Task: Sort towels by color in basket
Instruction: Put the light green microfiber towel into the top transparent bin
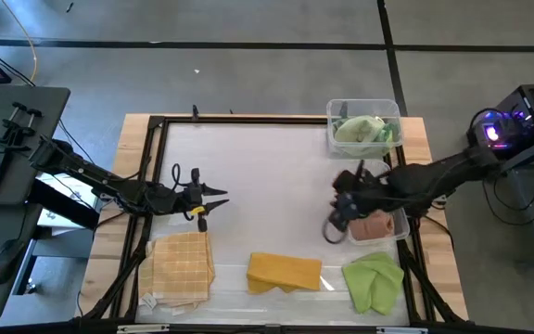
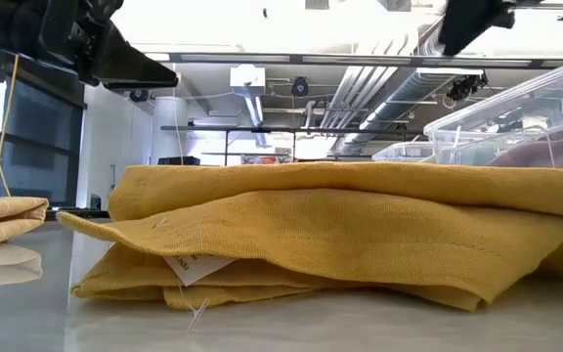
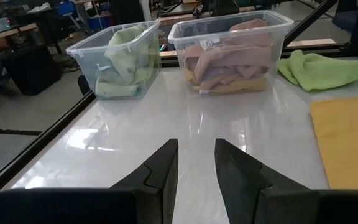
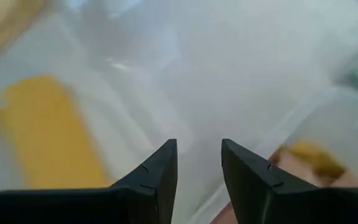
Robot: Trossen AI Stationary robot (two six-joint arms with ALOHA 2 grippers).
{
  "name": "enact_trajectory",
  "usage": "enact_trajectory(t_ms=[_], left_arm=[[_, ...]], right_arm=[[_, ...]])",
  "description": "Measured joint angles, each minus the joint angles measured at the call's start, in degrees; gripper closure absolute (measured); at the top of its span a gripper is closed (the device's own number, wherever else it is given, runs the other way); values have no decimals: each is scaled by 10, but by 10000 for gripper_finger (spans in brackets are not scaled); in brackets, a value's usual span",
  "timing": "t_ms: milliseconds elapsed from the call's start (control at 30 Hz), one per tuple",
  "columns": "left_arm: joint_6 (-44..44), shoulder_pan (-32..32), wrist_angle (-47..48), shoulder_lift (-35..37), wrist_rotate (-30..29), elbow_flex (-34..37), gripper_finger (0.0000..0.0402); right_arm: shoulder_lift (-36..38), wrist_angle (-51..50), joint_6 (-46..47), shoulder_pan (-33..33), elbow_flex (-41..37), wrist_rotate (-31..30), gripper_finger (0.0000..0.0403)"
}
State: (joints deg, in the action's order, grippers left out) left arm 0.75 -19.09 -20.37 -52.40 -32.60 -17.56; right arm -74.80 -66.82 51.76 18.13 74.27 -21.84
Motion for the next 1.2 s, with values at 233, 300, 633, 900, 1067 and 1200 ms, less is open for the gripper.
enact_trajectory(t_ms=[233, 300, 633, 900, 1067, 1200], left_arm=[[22, 0, -6, 0, 0, 0, 307], [25, 0, -6, 0, 0, 0, 307], [25, 0, -4, 0, 0, 0, 307], [24, 0, 1, 0, 0, 0, 307], [24, 0, 1, 0, 0, 0, 307], [24, 0, 5, 0, 0, 0, 307]], right_arm=[[-87, 18, -114, -156, -1, 18, 284], [-109, 24, -146, -203, -1, 41, 284], [-167, -25, -170, -349, -1, 66, 284], [-167, -164, -108, -346, -1, 48, 284], [-142, -171, -99, -322, -2, -3, 284], [-84, -166, -63, -260, -1, -49, 284]])
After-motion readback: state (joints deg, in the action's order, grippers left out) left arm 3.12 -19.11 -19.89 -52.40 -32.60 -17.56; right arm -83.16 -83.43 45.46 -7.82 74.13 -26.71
